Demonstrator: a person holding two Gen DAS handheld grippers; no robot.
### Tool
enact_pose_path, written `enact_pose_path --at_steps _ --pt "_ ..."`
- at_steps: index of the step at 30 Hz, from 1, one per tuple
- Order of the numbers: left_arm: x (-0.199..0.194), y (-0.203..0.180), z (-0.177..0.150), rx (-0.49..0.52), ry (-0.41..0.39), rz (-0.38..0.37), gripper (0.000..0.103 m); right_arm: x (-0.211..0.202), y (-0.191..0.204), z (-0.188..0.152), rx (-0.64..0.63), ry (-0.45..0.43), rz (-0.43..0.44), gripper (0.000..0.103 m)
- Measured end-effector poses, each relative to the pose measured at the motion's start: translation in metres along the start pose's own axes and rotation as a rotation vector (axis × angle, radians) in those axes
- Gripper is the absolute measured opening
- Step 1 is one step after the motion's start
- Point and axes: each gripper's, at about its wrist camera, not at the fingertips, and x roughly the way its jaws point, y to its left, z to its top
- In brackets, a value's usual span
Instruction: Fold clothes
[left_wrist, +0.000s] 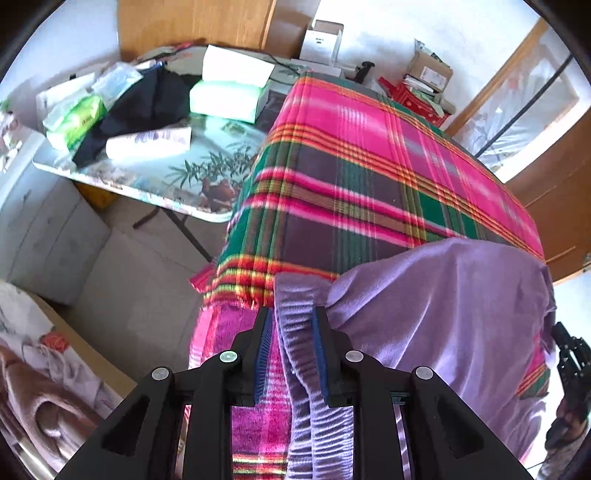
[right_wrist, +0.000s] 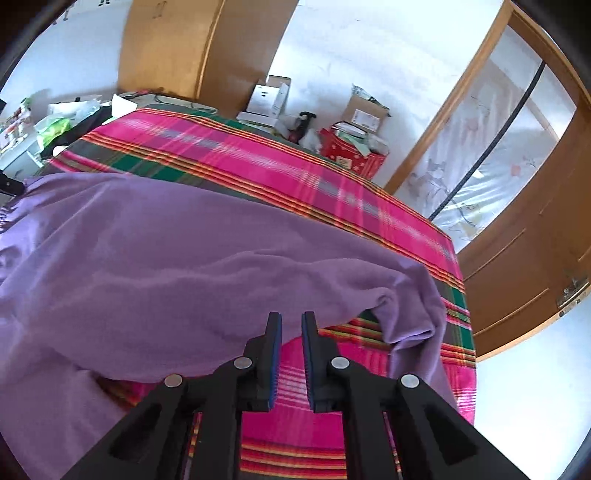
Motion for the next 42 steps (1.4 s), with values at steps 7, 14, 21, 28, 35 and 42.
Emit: enact_pose_path --at_steps 7,14,21,28,35,42 --pt "-0.001 0.012 0.001 -0.07 0.013 -0.105 0.023 0.0 0.017 0.001 -0.019 0.012 0.009 0.01" --pt "0.004 0.019 -0.003 -0.117 0.033 -0.179 0.023 0.003 0.036 0.001 -0.039 0.023 0.031 0.01" --pt "0.007 0.017 -0.008 -0.168 0.059 -0.244 0.036 0.006 0.047 0.001 -0.045 0.032 0.039 0.01" --pt "0.01 0.022 -0.007 -0.196 0.048 -0.244 0.023 0.005 0.05 0.002 -0.052 0.029 0.031 0.01" --pt "-0.008 0.023 -0.005 -0.185 -0.086 -0.182 0.006 0.005 0.048 0.001 -0.036 0.029 0.028 0.01" --pt "0.006 0.034 0.002 -0.237 -0.083 -0.151 0.006 0.006 0.033 0.0 0.019 0.024 0.034 0.01"
